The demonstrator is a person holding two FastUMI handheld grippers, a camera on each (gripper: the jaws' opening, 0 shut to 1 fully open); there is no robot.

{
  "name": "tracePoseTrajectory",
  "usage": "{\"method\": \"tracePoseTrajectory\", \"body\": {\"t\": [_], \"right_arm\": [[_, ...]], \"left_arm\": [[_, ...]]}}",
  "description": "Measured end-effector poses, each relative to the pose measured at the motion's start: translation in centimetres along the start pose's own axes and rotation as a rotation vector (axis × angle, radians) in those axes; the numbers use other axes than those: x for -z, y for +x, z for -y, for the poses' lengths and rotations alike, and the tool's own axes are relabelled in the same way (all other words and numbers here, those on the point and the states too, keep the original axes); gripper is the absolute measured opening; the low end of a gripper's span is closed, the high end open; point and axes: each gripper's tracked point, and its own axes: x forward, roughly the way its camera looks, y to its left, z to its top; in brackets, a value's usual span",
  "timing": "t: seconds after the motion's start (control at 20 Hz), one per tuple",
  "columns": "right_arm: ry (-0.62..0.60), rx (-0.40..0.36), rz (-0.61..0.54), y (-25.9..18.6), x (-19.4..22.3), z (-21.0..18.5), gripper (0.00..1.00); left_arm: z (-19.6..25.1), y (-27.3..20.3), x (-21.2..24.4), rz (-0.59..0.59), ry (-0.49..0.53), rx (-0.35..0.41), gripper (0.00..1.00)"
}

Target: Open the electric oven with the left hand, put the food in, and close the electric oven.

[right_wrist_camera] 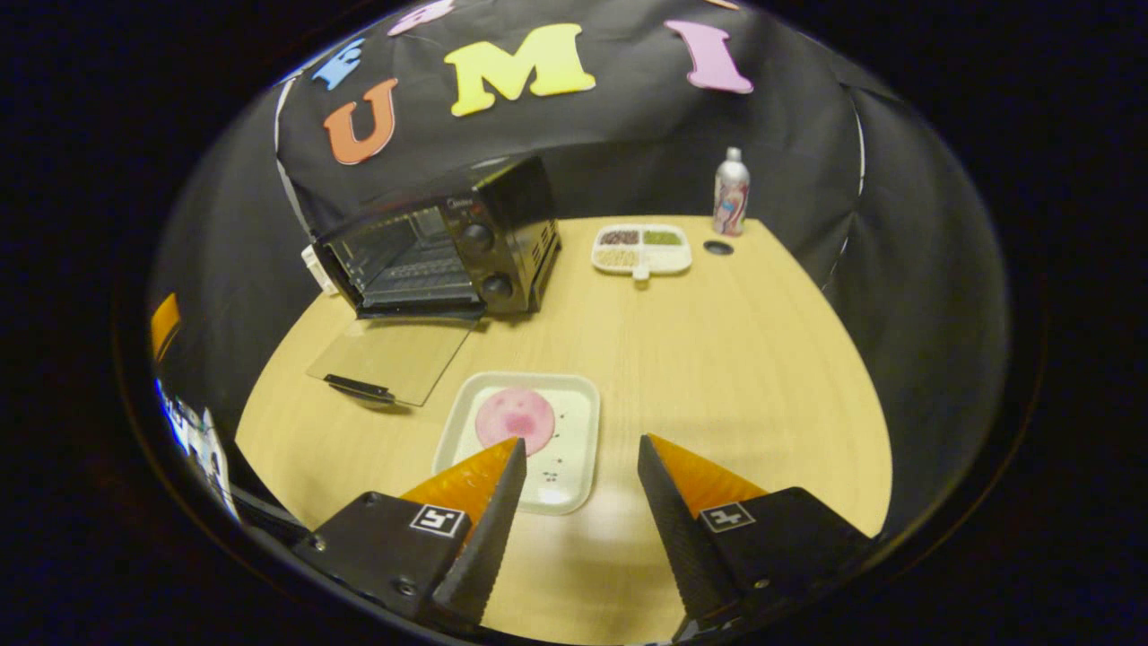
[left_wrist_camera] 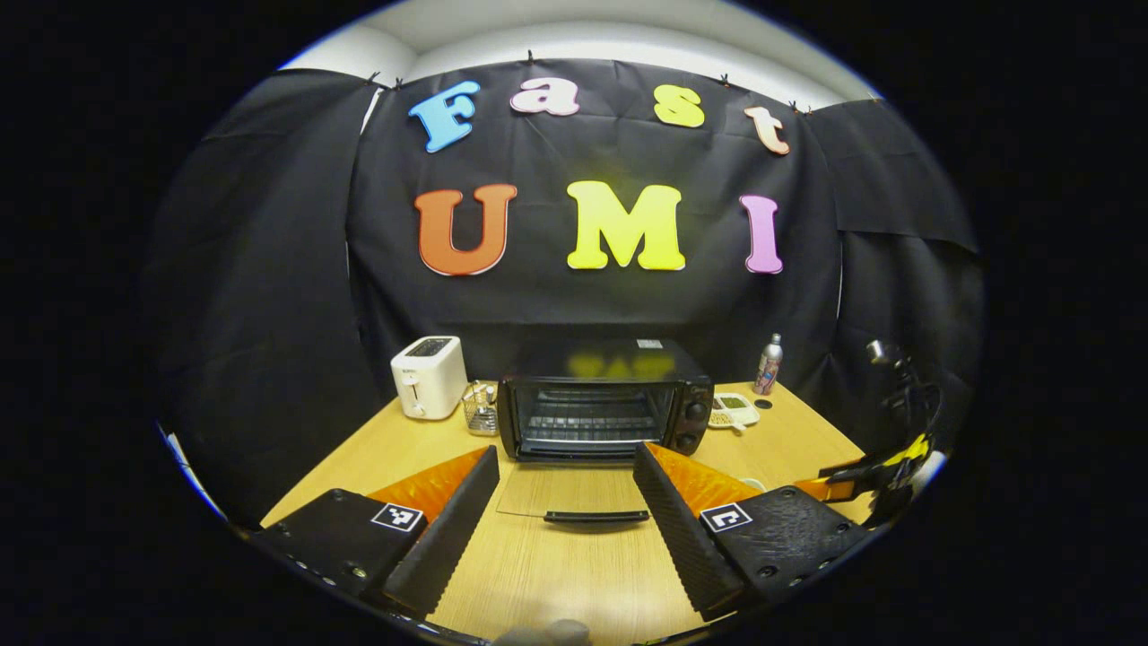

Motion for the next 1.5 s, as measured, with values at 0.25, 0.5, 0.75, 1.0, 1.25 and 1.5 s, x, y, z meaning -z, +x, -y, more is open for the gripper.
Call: {"method": "tracePoseTrajectory", "body": {"t": [0.25, 0.5, 0.75, 1.0, 1.25, 1.5], "right_arm": [[0.049, -0.032, -0.161, 5.4, 1.4, 0.9, 0.58], [0.033, -0.035, -0.271, 7.9, 1.6, 1.0, 0.43], [-0.005, 0.007, -0.375, 8.2, 1.8, 2.0, 0.12], [0.025, -0.097, -0.422, 8.3, 1.5, 1.9, 0.01], [0.166, -0.22, -0.418, 8.1, 1.4, 1.8, 0.04], [0.315, -0.293, -0.341, 6.2, 0.6, 1.9, 0.01]], "left_arm": [[0.7, -2.1, -3.3, 0.052, 0.015, -0.042, 0.96], [1.1, -2.7, -4.3, 0.048, 0.018, -0.107, 0.96], [1.4, -2.6, -4.3, 0.046, -0.009, -0.175, 0.96], [2.2, -3.1, -4.3, 0.053, -0.027, -0.229, 0.96], [2.8, -4.0, -4.6, 0.057, -0.058, -0.261, 0.96], [3.7, -3.5, -5.2, 0.073, -0.053, -0.2, 0.96]]}}
